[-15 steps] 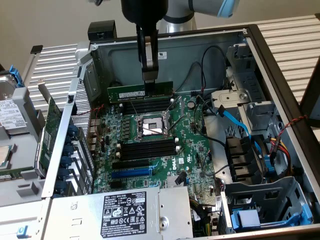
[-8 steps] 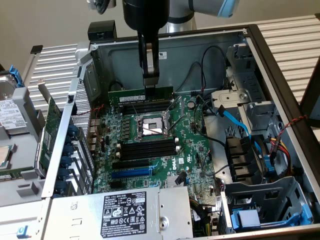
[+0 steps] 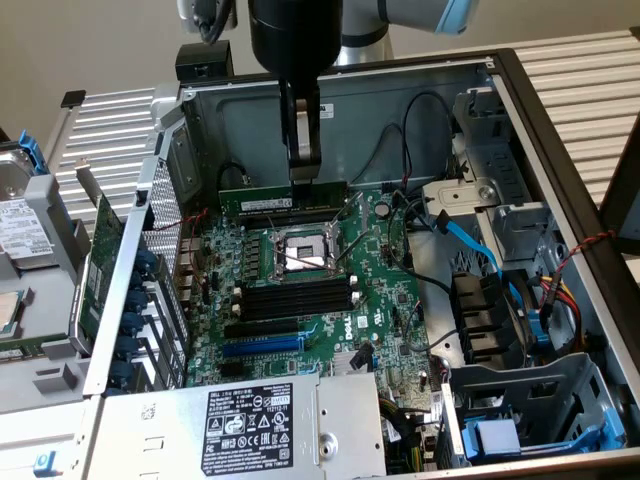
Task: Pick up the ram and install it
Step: 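Insert the ram into the slot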
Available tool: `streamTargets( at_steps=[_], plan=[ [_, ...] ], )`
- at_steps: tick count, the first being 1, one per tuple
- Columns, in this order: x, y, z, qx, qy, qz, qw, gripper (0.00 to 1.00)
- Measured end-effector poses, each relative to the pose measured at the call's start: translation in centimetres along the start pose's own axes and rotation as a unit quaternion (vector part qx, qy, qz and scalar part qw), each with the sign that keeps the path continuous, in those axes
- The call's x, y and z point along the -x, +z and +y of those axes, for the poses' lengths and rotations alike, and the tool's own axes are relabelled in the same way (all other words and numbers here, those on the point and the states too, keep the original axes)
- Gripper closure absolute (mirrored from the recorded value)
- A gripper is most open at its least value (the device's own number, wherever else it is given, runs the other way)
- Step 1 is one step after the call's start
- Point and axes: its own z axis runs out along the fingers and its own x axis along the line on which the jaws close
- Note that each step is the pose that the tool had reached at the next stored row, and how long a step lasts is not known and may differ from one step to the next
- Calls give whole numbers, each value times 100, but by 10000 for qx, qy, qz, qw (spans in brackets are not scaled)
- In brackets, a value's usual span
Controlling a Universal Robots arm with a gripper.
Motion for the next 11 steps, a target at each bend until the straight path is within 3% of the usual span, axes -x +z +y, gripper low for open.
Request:
streamTargets(
  at_steps=[6,10,11],
  plan=[
    [-18,70,-7,14,27,-21,10000,87],
    [-20,97,-8,9,52,-22,10000,87],
    [-20,102,-5,-7,54,-22,10000,87]
  ],
)
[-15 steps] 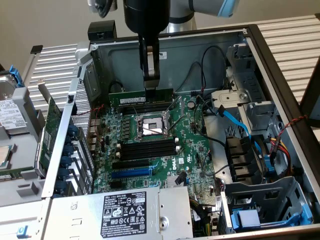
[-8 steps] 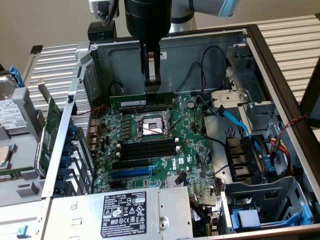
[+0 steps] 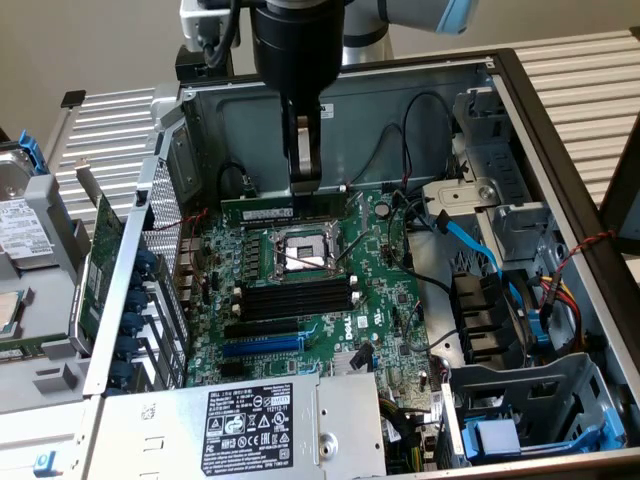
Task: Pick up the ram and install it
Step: 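Insert the ram into the slot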
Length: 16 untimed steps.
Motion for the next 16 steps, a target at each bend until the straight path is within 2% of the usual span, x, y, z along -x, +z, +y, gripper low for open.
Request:
streamTargets(
  at_steps=[3,4,8,11,13,16],
  plan=[
    [0,21,17,-74,5,0,10000,87],
    [0,29,21,-90,8,-1,10000,87],
    [-3,84,25,-114,19,0,9999,87],
    [14,114,27,-129,20,17,9999,87],
    [33,133,26,-131,21,42,9999,87],
    [60,156,26,-134,23,100,9999,87]
  ],
)
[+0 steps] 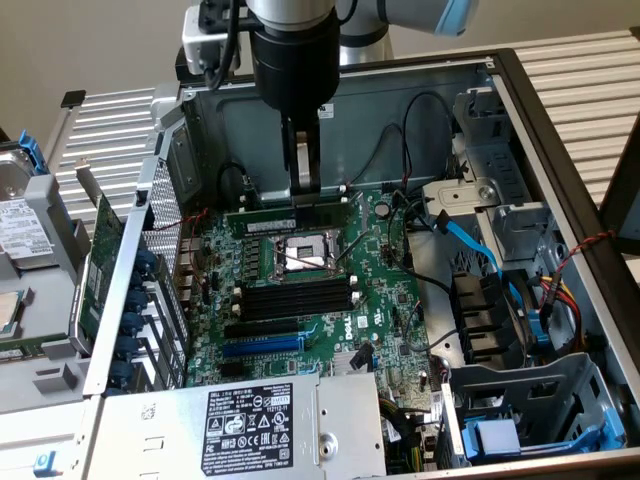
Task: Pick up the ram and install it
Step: 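Insert the ram into the slot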
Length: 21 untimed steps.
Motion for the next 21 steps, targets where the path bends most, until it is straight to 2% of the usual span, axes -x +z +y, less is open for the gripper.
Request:
streamTargets(
  at_steps=[5,10,21],
  plan=[
    [-6,30,-1,-25,0,5,10000,87],
    [-26,53,-1,-28,1,5,10000,87],
    [-44,250,-6,-28,2,5,10000,87]
  ],
)
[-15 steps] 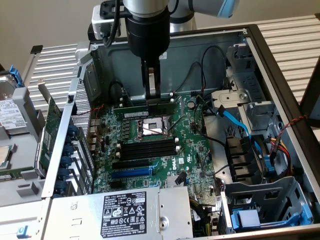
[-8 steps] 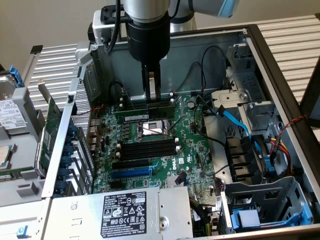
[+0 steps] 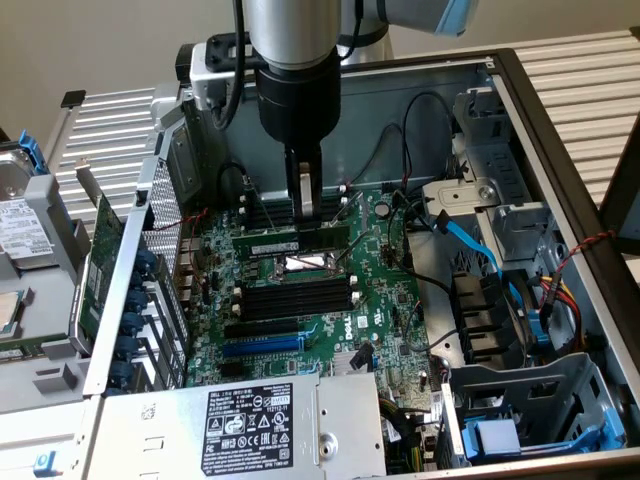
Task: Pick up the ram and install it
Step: 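Insert the ram into the slot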
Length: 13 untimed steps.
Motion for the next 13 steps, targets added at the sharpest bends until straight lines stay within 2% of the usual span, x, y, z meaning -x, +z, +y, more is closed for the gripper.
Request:
streamTargets(
  at_steps=[13],
  plan=[
    [-67,194,-5,-1,25,0,10000,87]
  ],
)
